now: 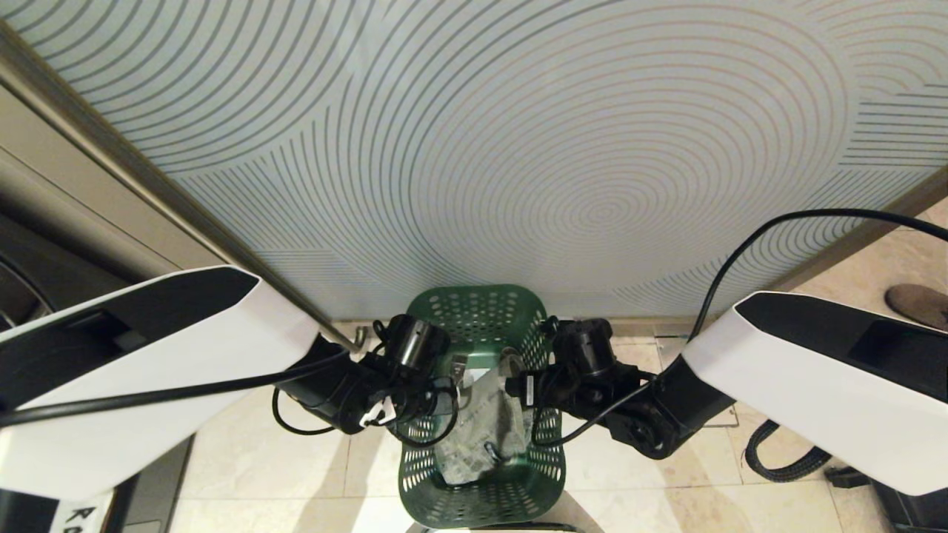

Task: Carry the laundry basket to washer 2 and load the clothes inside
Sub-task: Pick up the clothes basket and put it beside the washing machine

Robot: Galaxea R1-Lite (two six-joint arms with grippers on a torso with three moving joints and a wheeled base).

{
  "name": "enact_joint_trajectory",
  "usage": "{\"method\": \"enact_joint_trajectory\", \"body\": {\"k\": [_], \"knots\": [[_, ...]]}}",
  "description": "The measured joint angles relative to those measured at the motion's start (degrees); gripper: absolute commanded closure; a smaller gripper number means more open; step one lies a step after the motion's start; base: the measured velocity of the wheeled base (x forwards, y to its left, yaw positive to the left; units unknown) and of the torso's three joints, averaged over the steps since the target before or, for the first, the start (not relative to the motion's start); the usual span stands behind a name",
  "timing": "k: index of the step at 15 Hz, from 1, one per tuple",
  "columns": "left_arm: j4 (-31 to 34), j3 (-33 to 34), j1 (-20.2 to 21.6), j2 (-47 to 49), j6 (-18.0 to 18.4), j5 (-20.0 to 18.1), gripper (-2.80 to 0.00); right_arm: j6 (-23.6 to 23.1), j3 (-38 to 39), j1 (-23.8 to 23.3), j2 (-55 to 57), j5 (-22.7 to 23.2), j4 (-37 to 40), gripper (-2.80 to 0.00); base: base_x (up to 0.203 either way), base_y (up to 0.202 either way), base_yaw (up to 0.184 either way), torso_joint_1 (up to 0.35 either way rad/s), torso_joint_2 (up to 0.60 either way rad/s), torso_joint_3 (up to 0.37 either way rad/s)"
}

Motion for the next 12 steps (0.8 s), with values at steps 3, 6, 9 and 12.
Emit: {"method": "enact_joint_trajectory", "body": {"k": [3,6,9,12], "knots": [[0.0,0.0,-0.1,0.0,0.0,-0.1,-2.8,0.0,0.5,0.0,0.2,-0.1,-0.6,-2.8,0.0,0.0,0.0,0.0,0.0,0.0],[0.0,0.0,-0.1,0.0,0.0,-0.1,-2.8,0.0,1.2,0.0,0.1,-0.2,-0.6,-2.8,0.0,0.0,0.0,0.0,0.0,0.0],[0.0,0.1,-0.1,-0.1,0.0,-0.1,-2.8,-0.3,1.3,0.0,0.0,-0.2,-0.5,-2.8,0.0,0.0,0.0,0.0,0.0,0.0],[0.0,0.1,-0.1,-0.1,0.0,-0.1,-2.8,-0.3,0.9,0.0,-0.3,-0.2,-0.3,-2.8,0.0,0.0,0.0,0.0,0.0,0.0]]}}
